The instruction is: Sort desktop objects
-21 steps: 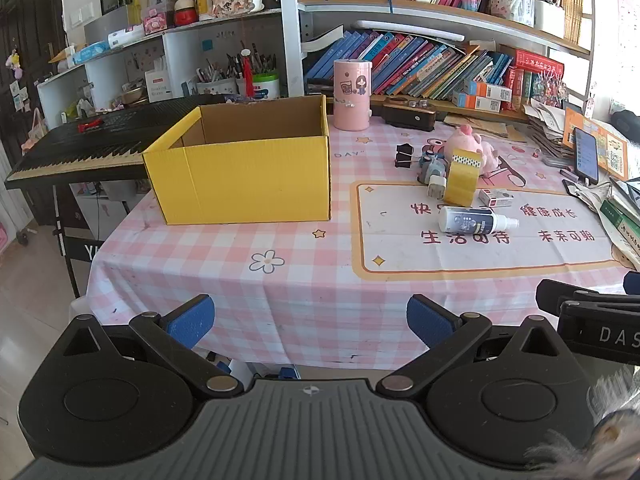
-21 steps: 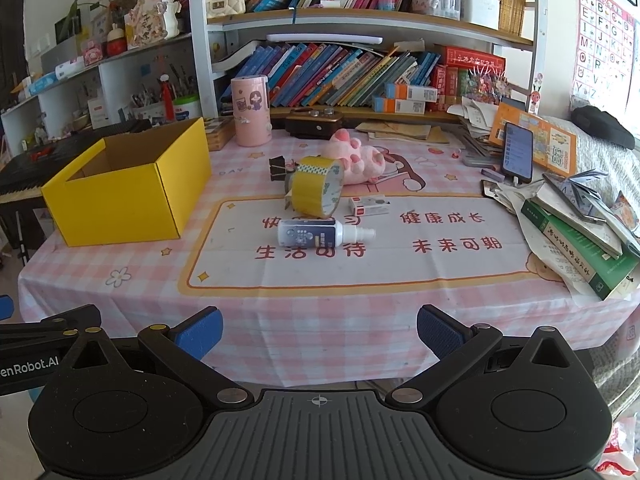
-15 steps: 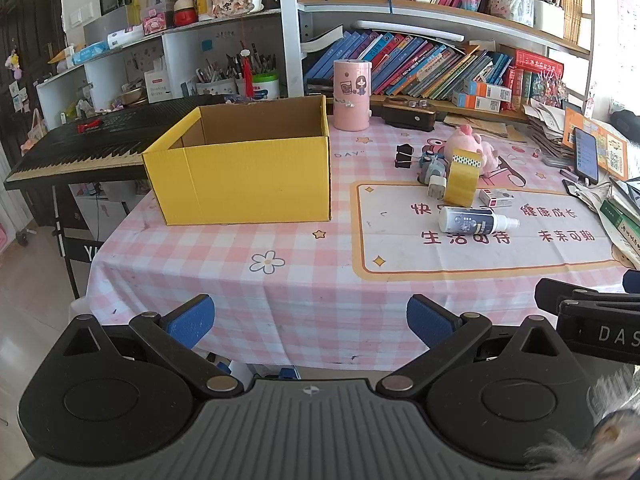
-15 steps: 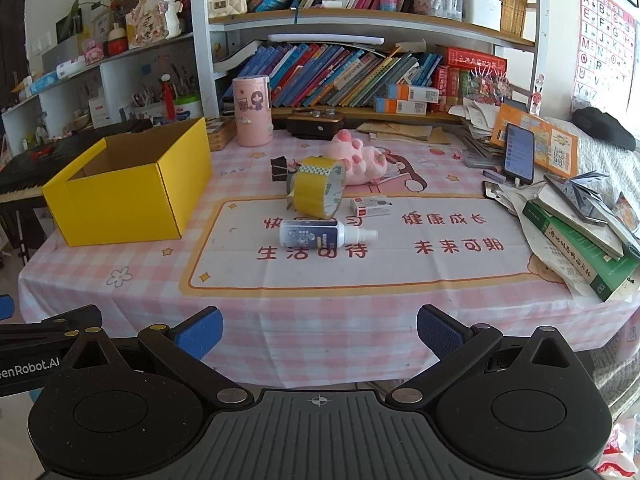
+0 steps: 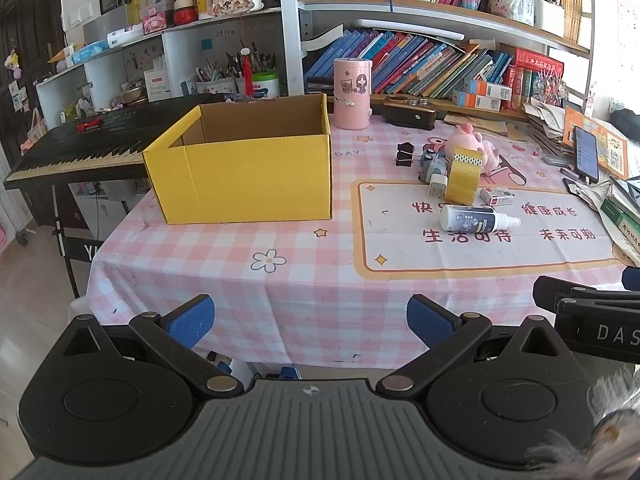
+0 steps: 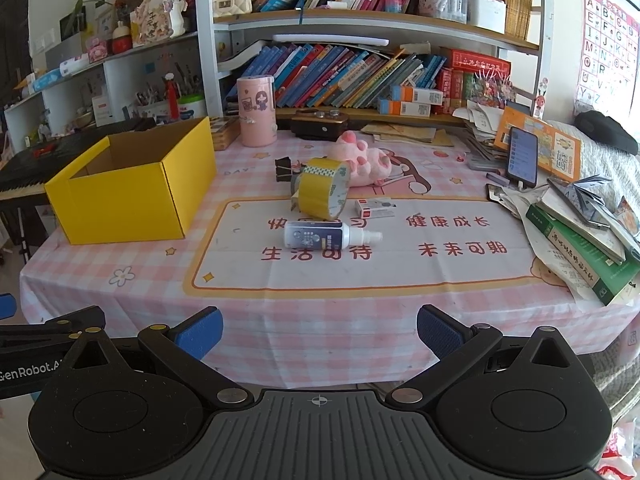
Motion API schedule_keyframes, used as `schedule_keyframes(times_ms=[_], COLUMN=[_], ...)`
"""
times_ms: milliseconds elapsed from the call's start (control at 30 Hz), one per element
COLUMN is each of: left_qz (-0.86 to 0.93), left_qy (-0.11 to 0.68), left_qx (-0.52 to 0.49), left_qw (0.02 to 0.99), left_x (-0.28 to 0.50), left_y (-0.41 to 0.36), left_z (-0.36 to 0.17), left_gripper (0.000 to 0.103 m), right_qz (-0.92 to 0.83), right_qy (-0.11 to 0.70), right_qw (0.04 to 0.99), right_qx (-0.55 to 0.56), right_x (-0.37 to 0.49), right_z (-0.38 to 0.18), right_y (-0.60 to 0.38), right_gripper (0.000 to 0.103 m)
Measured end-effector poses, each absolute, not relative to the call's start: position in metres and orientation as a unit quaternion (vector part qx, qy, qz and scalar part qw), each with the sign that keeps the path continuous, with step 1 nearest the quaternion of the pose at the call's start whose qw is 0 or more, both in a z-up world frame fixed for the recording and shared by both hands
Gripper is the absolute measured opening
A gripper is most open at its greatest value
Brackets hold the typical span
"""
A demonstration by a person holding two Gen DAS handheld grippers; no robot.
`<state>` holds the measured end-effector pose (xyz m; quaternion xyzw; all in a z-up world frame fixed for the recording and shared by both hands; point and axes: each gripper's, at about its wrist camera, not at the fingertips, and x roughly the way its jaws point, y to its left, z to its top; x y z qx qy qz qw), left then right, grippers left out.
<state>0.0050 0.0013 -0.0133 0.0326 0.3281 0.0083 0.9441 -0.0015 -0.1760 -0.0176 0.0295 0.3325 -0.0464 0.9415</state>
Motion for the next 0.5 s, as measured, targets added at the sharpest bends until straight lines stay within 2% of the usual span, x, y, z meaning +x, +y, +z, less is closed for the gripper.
schedule_keyframes(times_ms=[500], left_qz=[0.004], left_qy=[0.328], left_qx=[0.031], left_qw=[0.944], left_x=[0.0054], left_y=[0.0039], left_z=[-0.0146], left_gripper=[0.103], right_qz=[-0.046], right_qy=[0.334], right_qw=[0.941], right_qx=[0.028], right_x=[-0.0007], right_z=[-0.0196], right_y=[-0.175], right_gripper=[0.103])
